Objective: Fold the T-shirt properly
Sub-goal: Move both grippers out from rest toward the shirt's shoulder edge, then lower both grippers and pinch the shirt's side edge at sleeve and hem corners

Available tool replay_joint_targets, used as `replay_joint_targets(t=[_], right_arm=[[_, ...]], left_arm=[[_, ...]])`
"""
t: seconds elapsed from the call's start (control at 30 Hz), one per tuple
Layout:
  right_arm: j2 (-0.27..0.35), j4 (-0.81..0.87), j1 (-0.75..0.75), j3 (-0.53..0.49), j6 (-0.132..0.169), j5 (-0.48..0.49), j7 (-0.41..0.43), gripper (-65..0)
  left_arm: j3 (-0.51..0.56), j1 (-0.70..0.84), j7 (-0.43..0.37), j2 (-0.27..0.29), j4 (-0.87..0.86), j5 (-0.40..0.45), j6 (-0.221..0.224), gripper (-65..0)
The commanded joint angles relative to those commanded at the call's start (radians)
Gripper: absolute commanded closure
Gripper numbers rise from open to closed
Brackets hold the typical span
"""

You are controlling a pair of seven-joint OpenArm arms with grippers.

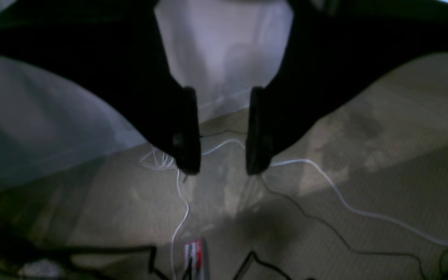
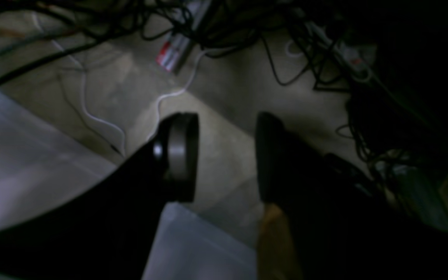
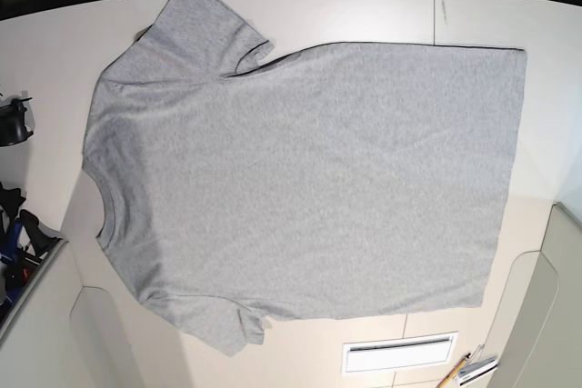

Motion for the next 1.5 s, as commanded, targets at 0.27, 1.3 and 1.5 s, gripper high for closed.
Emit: replay_joint_targets(t=[0.27,1.3,1.5], right_arm=[[0.166,0.478,-0.24,0.004,-0.013,0.016,-0.072,-24.2],[0.011,0.992,-0.404,0.794,0.015,0.46,-0.305,-37.1],[-0.037,0.89,-0.318,0.794,0.016,0.464,-0.308,-37.1]], left_arm=[[-0.172,0.207,0.0,-0.008,0.284,-0.075,-0.039,-23.6],[-0.81,0.397,0.053,-0.016,0.995,-0.338,-0.12,-46.9],[-0.81,0.326,0.053,-0.016,0.992,-0.341,-0.118,-46.9]])
